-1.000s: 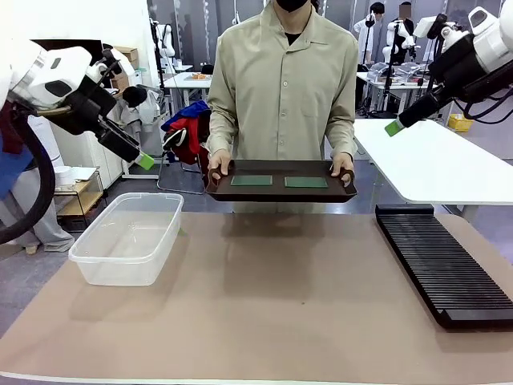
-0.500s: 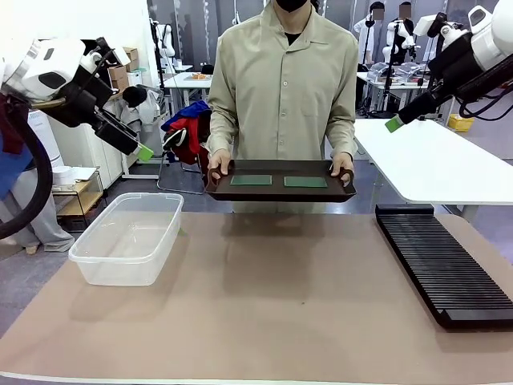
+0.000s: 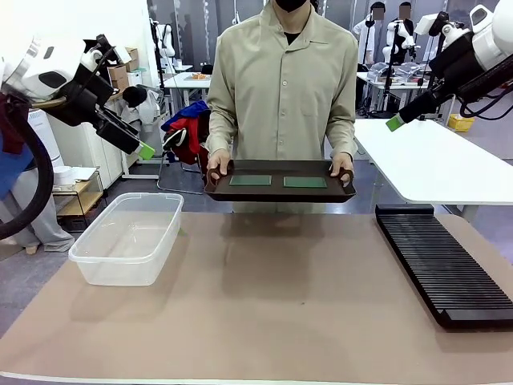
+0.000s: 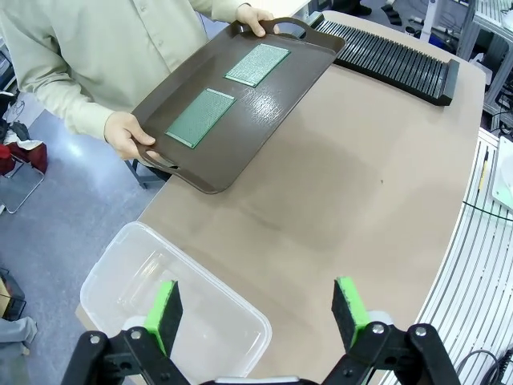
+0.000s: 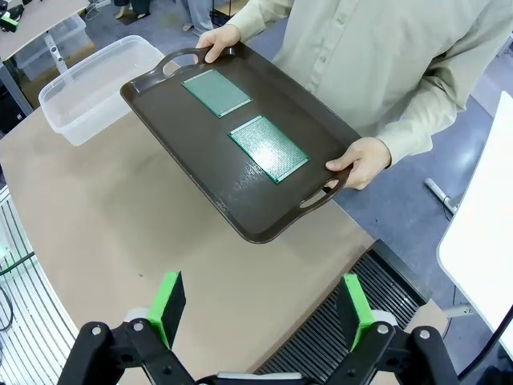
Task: Sort PCBs into racks and boxes based on the side picked up.
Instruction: Pick up the Blank PCB handed by the Human.
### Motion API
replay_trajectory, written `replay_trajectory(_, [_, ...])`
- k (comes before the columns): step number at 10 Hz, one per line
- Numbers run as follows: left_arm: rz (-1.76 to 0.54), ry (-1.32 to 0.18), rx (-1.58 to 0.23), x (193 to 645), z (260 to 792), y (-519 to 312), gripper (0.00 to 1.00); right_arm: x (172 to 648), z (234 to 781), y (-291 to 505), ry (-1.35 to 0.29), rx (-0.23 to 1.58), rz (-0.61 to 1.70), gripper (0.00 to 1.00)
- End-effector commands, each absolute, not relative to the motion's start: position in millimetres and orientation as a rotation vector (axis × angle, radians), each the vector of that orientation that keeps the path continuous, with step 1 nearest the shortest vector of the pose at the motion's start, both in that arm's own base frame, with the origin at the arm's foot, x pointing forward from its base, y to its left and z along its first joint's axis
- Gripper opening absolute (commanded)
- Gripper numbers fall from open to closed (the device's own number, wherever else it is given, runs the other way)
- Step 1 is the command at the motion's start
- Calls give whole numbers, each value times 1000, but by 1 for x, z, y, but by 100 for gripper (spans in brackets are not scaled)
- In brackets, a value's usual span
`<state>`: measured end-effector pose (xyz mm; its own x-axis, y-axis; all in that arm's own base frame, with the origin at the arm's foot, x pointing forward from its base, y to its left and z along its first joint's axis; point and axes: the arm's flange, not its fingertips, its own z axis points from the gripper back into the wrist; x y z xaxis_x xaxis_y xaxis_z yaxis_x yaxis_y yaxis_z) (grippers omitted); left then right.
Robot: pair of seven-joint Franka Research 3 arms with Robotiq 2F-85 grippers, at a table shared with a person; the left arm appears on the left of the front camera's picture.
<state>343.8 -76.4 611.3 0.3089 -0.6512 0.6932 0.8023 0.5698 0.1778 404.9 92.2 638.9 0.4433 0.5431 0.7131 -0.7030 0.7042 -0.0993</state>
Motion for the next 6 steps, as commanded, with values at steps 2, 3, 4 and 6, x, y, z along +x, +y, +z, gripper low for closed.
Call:
replay_trajectory(2, [-966, -794, -223, 347, 610, -73, 100, 405, 638, 93, -791, 226, 783, 100])
replay_trajectory(3, [-966, -794, -223, 347, 610, -73, 100, 405, 638, 93, -791, 226, 783, 100])
replay_trajectory(4, [-966, -794, -223, 347, 610, -73, 100, 405, 638, 93, -791, 226, 783, 100])
replay_trajectory(6, [-966, -794, -223, 347, 610, -73, 100, 405, 638, 93, -791, 226, 783, 100])
